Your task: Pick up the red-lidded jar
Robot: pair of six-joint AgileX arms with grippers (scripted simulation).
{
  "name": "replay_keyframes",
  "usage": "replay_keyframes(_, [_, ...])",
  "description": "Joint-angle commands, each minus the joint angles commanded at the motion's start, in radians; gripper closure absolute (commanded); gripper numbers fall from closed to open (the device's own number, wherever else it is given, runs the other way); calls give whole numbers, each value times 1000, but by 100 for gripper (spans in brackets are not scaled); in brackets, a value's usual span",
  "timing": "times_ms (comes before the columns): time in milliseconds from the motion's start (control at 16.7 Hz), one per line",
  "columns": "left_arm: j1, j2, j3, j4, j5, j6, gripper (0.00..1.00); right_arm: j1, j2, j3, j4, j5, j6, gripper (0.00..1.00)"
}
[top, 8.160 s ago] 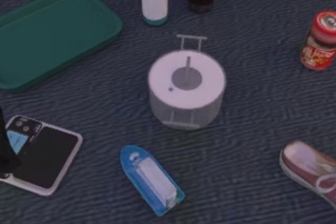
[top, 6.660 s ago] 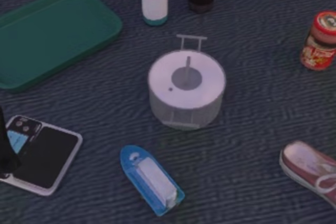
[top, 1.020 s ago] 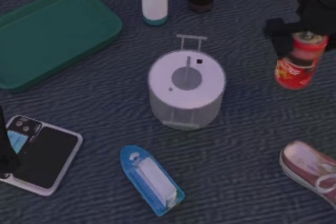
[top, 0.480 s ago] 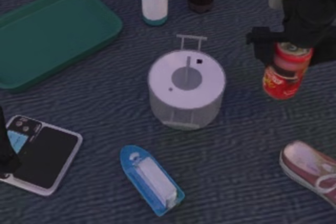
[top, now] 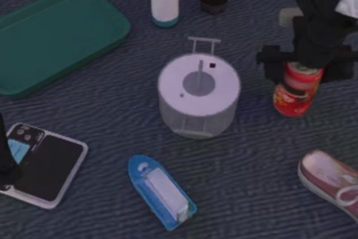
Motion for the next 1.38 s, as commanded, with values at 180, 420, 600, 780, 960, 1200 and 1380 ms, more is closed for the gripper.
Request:
replay_keyframes(180, [0, 0, 0, 0, 0, 0, 0, -1, 6, -9, 11, 0, 1, 100])
replay_keyframes(420, [0, 0, 0, 0, 0, 0, 0, -1, 6, -9, 11, 0, 1, 77])
replay_keyframes(600, [0, 0, 0, 0, 0, 0, 0, -1, 6, -9, 11, 0, 1, 55])
replay_keyframes(780, [0, 0, 0, 0, 0, 0, 0, -1, 6, -9, 11, 0, 1, 32])
replay_keyframes(960, [0, 0, 0, 0, 0, 0, 0, -1, 6, -9, 11, 0, 1, 10])
replay_keyframes(1200, [0, 0, 0, 0, 0, 0, 0, -1, 6, -9, 11, 0, 1, 0])
replay_keyframes(1380, [0, 0, 0, 0, 0, 0, 0, -1, 6, -9, 11, 0, 1, 0])
